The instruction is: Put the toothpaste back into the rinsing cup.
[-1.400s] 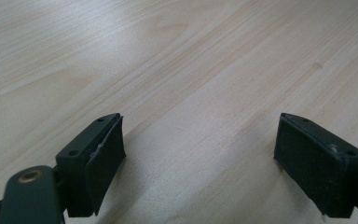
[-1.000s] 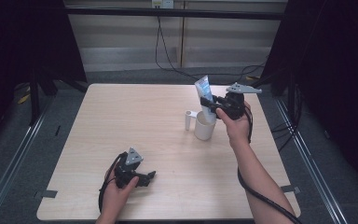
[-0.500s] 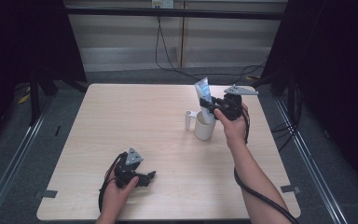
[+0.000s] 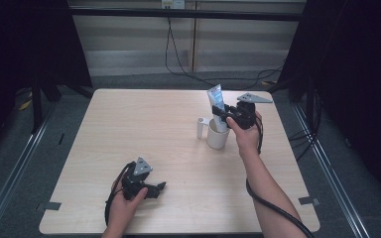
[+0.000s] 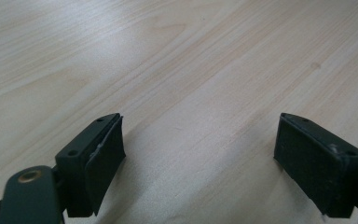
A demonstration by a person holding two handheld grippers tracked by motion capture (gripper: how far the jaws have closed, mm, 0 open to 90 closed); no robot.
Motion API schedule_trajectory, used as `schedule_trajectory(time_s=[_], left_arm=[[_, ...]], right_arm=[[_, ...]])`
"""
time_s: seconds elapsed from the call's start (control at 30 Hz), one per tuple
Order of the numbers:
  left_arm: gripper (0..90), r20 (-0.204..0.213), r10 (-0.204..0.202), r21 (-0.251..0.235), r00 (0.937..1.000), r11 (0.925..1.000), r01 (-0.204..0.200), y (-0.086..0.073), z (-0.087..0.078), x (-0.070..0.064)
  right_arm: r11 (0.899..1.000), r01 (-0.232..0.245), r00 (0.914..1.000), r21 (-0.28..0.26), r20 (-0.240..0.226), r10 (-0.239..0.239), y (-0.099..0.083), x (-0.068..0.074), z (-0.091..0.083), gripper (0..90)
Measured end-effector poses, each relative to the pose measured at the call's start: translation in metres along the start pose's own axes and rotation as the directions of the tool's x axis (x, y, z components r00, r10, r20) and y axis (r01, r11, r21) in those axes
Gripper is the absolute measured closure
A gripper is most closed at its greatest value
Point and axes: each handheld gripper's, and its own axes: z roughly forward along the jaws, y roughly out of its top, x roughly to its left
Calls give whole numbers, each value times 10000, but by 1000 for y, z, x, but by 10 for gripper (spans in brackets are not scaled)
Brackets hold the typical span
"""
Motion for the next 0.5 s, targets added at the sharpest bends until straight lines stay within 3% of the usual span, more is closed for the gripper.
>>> schedule_trajectory(time_s=[0.5], left_arm=[[157, 3, 27, 9, 10000, 10000, -27, 0, 0, 0]], right_arm=[[9997, 131, 9997, 204, 192, -135, -13, -5, 0, 617]])
